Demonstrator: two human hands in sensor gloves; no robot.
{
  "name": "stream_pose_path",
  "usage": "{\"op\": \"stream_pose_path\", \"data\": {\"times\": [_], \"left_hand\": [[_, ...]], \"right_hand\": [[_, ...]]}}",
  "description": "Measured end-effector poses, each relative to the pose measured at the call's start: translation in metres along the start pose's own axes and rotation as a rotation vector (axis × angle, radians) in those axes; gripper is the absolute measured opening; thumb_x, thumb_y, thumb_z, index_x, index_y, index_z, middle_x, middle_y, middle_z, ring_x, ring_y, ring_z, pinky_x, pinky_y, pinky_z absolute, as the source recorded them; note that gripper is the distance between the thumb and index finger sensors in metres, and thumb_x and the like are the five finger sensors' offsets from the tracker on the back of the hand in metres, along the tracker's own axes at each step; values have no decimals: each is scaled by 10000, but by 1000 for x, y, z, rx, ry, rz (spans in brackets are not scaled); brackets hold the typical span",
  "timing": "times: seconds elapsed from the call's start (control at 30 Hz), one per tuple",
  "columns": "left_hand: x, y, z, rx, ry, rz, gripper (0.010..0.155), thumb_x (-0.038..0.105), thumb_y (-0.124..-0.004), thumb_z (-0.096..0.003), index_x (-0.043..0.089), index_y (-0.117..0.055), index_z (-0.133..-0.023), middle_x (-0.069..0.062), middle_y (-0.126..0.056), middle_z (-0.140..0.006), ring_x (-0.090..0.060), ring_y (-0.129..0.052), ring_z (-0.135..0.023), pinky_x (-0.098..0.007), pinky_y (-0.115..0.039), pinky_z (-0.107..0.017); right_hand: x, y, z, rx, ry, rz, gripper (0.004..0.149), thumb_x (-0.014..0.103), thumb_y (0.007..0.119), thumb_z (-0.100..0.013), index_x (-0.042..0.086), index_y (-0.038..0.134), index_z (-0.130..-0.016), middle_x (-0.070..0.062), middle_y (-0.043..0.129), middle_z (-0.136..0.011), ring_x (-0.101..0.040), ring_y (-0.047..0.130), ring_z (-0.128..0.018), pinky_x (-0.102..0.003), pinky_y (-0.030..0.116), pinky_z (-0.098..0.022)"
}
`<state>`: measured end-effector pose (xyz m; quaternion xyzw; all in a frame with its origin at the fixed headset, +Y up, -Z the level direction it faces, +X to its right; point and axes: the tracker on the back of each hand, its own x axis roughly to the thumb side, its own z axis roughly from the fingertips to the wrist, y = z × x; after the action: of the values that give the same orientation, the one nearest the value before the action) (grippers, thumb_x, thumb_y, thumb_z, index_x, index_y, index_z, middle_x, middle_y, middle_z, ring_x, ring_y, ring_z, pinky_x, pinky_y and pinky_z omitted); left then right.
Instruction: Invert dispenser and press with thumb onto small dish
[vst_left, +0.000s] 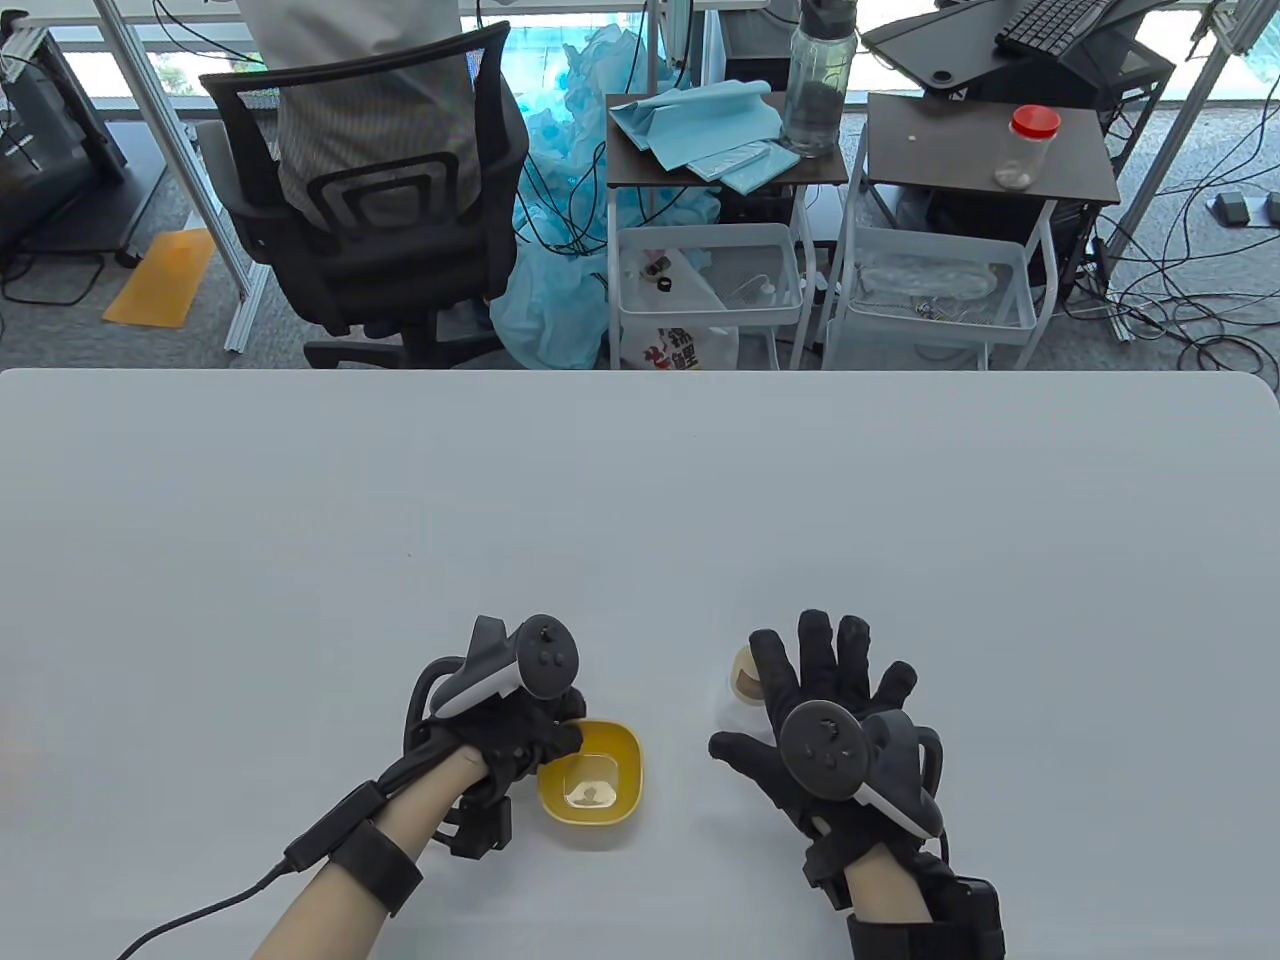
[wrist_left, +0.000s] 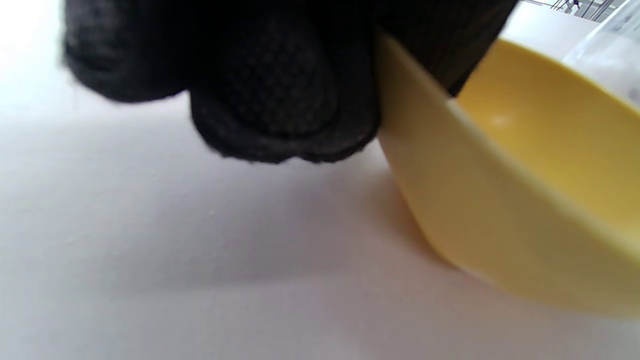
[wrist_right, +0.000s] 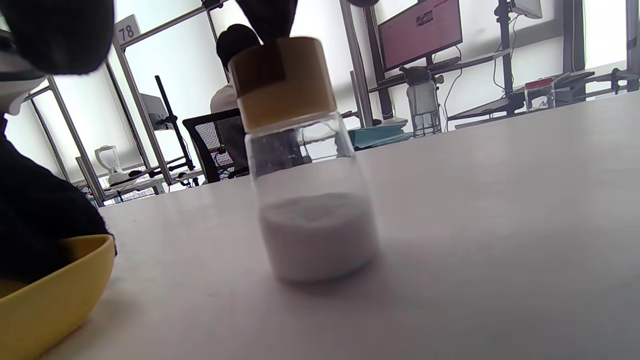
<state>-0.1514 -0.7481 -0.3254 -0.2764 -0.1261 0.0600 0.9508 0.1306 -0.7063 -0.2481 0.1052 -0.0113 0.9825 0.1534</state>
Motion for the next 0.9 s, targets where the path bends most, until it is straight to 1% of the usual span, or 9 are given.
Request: {"op": "stream_pose_path", "data": {"times": [0.07,0.17,0.23,0.4,0.5,0.6,0.7,0.83,0.9], "left_hand": [[-1,-1,-1,-10,3,-1,435,493,-856,-509,321,-770,-900,80,-1036,-602,-173,-1087,-348,-355,-927,-309],[-3,-2,0,-20,8,25,512,548,-852,-495,327,-728,-939,63,-1025,-659,-191,-1084,-388,-365,-920,-331],[-3,-1,1,-10,9,18,520,557,-849,-493,330,-723,-944,58,-1020,-672,-194,-1083,-396,-368,-919,-335],[-7,12,13,12,12,35,547,581,-841,-491,339,-701,-962,49,-1007,-719,-214,-1079,-448,-385,-911,-368],[-11,23,22,40,8,41,579,605,-833,-486,355,-670,-983,41,-968,-812,-249,-1060,-588,-435,-883,-466],[-16,34,34,74,9,43,630,632,-820,-483,387,-603,-1021,24,-893,-931,-291,-991,-757,-519,-820,-572],[-22,45,48,112,7,30,679,672,-803,-476,421,-536,-1048,19,-799,-1035,-315,-894,-910,-617,-715,-677],[-30,56,66,167,6,38,738,726,-778,-463,462,-458,-1073,2,-639,-1154,-363,-728,-1060,-722,-565,-737],[-34,60,74,201,6,38,766,747,-770,-457,474,-425,-1084,-10,-561,-1196,-387,-646,-1108,-758,-499,-744]], "right_hand": [[0,0,0,1,0,6,979,740,656,-465,170,325,-1189,-258,106,-1184,-567,13,-1031,-885,159,-600],[0,0,1,-2,1,1,978,741,656,-464,172,325,-1188,-259,106,-1184,-567,15,-1032,-886,160,-599],[-1,0,1,-4,2,0,979,740,656,-464,170,327,-1188,-259,106,-1184,-567,16,-1031,-886,161,-600],[-1,0,1,-5,1,-3,978,740,656,-464,172,325,-1188,-260,105,-1183,-567,15,-1031,-885,161,-600],[0,1,1,-1,0,-1,978,740,655,-465,171,324,-1188,-258,105,-1183,-567,14,-1031,-886,159,-600],[0,1,1,3,-2,3,978,741,654,-464,172,324,-1188,-259,105,-1183,-567,13,-1031,-886,158,-600],[0,3,1,11,-1,5,980,742,654,-464,171,322,-1188,-259,102,-1183,-568,12,-1030,-886,157,-599],[1,3,1,15,-1,11,980,741,654,-464,171,321,-1188,-258,99,-1183,-566,10,-1031,-886,154,-598],[1,3,1,14,0,15,978,741,654,-464,173,322,-1188,-259,99,-1183,-565,9,-1031,-885,154,-599]]}}
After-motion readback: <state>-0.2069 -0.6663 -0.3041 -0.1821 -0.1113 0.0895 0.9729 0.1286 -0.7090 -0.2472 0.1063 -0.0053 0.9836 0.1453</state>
